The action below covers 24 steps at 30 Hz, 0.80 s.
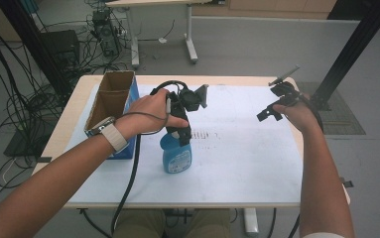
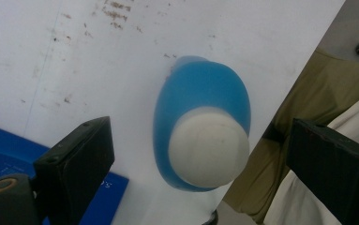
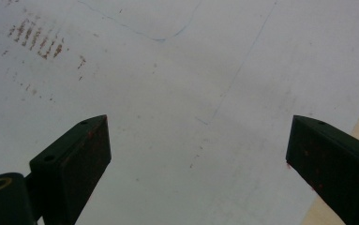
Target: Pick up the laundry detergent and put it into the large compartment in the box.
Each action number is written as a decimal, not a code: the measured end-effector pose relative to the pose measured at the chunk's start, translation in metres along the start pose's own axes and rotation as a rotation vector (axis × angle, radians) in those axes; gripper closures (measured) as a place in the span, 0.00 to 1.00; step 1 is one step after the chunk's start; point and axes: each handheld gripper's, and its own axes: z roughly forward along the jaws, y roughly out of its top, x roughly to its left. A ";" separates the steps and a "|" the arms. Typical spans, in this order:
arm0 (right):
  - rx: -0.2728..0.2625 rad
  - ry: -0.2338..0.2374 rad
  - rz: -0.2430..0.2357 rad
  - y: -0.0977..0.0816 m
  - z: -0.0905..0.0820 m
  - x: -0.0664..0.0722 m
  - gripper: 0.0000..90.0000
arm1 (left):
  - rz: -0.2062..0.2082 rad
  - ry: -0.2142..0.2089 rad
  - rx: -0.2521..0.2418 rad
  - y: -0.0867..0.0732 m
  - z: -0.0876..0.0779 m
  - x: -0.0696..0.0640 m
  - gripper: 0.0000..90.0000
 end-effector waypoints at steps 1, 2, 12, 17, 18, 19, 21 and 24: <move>0.000 0.000 0.000 0.000 0.000 0.000 0.07 | 0.000 0.000 0.000 0.000 0.000 0.000 0.09; 0.000 0.000 0.000 0.000 0.000 0.000 0.07 | -0.005 -0.001 -0.004 -0.001 0.000 0.000 0.09; -0.002 0.000 0.000 -0.001 -0.001 0.000 0.07 | -0.002 -0.004 -0.003 0.000 0.000 0.000 0.10; -0.002 0.001 0.001 0.000 -0.001 -0.001 0.07 | -0.005 -0.003 -0.006 -0.001 0.000 0.000 0.10; -0.001 0.001 0.001 0.000 0.000 0.000 0.07 | -0.004 -0.003 -0.006 -0.001 0.000 0.000 0.10; 0.000 0.000 0.000 0.000 0.000 0.000 0.07 | -0.002 -0.003 -0.002 0.000 0.000 0.000 0.10; -0.002 -0.001 0.001 0.000 -0.001 0.000 0.07 | -0.006 -0.005 -0.007 -0.001 0.000 0.000 0.10; -0.002 -0.001 0.001 0.000 -0.001 0.000 0.07 | 0.000 -0.005 -0.003 -0.001 -0.001 0.001 0.10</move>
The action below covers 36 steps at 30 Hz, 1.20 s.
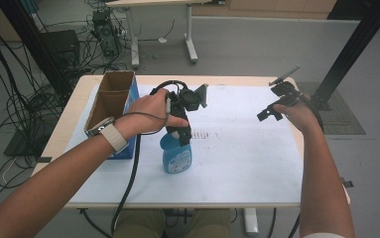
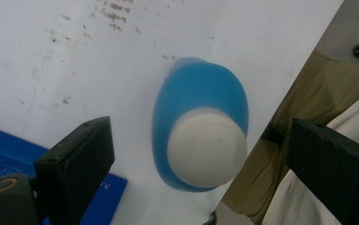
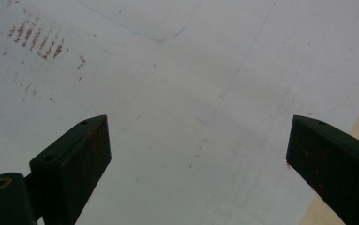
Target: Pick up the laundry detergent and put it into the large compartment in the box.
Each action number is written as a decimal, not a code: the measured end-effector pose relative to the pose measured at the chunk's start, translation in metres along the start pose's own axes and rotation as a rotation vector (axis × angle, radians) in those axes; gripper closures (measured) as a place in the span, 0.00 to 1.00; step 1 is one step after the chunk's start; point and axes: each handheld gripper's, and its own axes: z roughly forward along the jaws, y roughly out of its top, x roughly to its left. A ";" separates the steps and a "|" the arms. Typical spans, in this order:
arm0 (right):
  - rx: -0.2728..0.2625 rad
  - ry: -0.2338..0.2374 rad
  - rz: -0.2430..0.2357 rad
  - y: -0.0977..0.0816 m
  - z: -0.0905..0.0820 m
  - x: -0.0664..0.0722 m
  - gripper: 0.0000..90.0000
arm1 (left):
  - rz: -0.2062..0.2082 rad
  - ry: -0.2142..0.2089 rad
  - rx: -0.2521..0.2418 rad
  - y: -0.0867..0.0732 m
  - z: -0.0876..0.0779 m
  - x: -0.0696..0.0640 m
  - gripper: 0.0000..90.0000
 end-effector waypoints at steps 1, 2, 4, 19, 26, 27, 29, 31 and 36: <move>0.000 0.000 0.000 0.000 0.000 0.000 0.07 | 0.000 0.000 0.000 0.000 0.000 0.000 0.10; -0.001 0.000 0.000 0.000 0.000 0.000 0.07 | 0.000 0.001 0.000 0.000 0.000 0.000 0.10; -0.001 0.000 0.000 0.000 0.000 0.000 0.07 | 0.000 0.001 -0.001 -0.001 0.000 0.000 0.10; 0.000 0.000 -0.001 0.001 0.002 0.001 0.07 | -0.006 0.001 -0.008 -0.002 0.000 0.000 0.10; 0.000 0.000 -0.001 0.001 0.002 0.001 0.07 | -0.005 0.001 -0.013 -0.003 0.001 0.000 0.10; -0.002 0.000 -0.001 0.001 0.002 0.001 0.07 | -0.004 0.001 -0.012 -0.003 0.001 0.000 0.10; -0.003 0.000 -0.002 0.001 0.002 0.001 0.07 | -0.001 0.000 -0.009 -0.002 0.001 0.000 0.10; -0.003 0.001 0.000 0.001 0.002 0.001 0.07 | -0.002 0.003 -0.008 -0.002 0.001 -0.001 0.10; -0.004 0.000 0.000 0.001 0.001 0.000 0.07 | -0.003 0.004 -0.007 -0.002 0.001 -0.001 0.10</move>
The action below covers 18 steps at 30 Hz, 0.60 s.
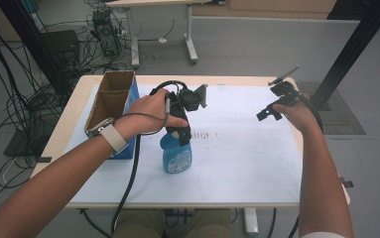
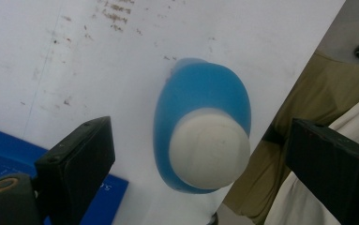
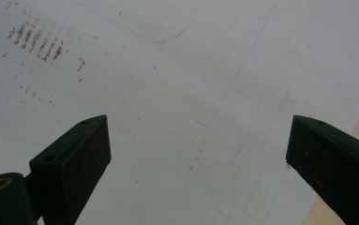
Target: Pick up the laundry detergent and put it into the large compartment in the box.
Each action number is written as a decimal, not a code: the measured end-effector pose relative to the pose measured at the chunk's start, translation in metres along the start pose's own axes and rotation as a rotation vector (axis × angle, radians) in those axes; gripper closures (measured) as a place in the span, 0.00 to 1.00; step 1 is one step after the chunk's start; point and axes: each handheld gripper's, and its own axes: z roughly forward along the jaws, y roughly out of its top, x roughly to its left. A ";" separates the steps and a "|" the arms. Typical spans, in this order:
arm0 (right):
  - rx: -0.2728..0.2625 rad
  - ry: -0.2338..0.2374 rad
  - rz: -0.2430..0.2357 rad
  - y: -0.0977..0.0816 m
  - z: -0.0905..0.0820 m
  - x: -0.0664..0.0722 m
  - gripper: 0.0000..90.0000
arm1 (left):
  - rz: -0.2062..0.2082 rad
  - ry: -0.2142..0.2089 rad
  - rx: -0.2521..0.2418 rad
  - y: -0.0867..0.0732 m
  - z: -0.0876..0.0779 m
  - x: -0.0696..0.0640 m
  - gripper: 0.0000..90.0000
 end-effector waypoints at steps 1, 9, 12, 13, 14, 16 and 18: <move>0.000 0.000 0.000 0.000 0.000 0.000 0.07 | 0.002 0.000 0.001 0.000 0.000 0.000 0.10; 0.000 -0.001 -0.001 0.000 0.000 0.000 0.07 | 0.003 -0.002 0.000 -0.001 0.000 0.001 0.10; 0.001 0.000 -0.001 0.000 0.000 0.000 0.07 | -0.002 -0.003 -0.005 -0.002 0.000 0.000 0.10; 0.000 0.000 -0.001 0.000 0.000 0.001 0.07 | 0.005 -0.002 0.000 -0.001 0.000 0.001 0.10; 0.000 0.000 0.000 0.000 0.000 0.001 0.07 | 0.001 -0.002 -0.004 -0.002 0.000 0.000 0.10; 0.000 0.000 0.000 0.000 0.000 0.001 0.07 | 0.002 -0.003 -0.004 -0.002 0.000 0.000 0.10; 0.000 -0.001 0.000 0.000 0.000 0.001 0.07 | 0.006 -0.002 -0.004 -0.002 0.001 0.000 0.10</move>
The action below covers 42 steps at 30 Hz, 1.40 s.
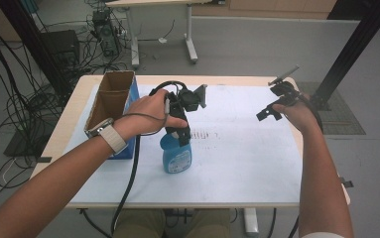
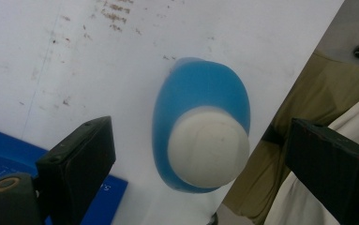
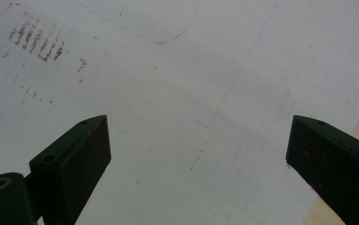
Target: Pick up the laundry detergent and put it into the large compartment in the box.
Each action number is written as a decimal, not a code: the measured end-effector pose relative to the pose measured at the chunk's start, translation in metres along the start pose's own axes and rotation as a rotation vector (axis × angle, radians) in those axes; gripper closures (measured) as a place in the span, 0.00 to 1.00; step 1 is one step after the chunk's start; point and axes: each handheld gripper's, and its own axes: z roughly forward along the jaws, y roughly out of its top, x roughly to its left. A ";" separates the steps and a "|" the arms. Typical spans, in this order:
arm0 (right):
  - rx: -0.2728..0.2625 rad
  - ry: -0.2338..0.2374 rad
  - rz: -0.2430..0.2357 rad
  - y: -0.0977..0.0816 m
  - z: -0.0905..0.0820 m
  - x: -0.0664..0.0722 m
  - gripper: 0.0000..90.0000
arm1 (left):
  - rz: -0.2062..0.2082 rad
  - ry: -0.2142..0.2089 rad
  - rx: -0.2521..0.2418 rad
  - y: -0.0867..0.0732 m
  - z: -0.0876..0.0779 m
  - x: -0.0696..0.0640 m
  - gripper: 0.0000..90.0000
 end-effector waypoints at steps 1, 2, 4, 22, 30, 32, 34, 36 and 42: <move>0.000 0.000 0.002 0.000 0.000 0.000 0.07 | 0.000 0.000 0.001 0.000 0.000 0.000 0.10; 0.000 0.000 0.002 0.000 0.000 0.000 0.07 | 0.005 0.000 0.005 0.001 0.000 0.000 0.10; 0.001 0.000 0.001 0.000 0.000 0.000 0.07 | 0.001 0.000 0.002 0.000 0.000 0.000 0.10; 0.001 0.000 0.001 0.000 0.000 0.000 0.07 | 0.006 0.006 -0.005 -0.001 0.001 -0.002 0.10; -0.003 -0.006 0.003 -0.001 0.000 0.000 0.07 | 0.016 0.003 0.000 -0.001 0.003 -0.002 0.10; -0.002 -0.005 0.003 -0.001 0.000 0.000 0.07 | 0.016 0.002 -0.001 -0.001 0.003 -0.002 0.10; -0.001 -0.006 0.005 -0.001 0.000 0.000 0.07 | 0.016 -0.001 -0.002 -0.002 0.004 -0.001 0.10; -0.002 -0.005 0.004 -0.001 0.000 0.000 0.07 | 0.015 -0.004 -0.009 -0.003 0.005 -0.001 0.10; -0.001 -0.002 0.001 0.000 0.001 0.001 0.07 | 0.020 -0.004 -0.010 -0.003 0.008 -0.001 0.10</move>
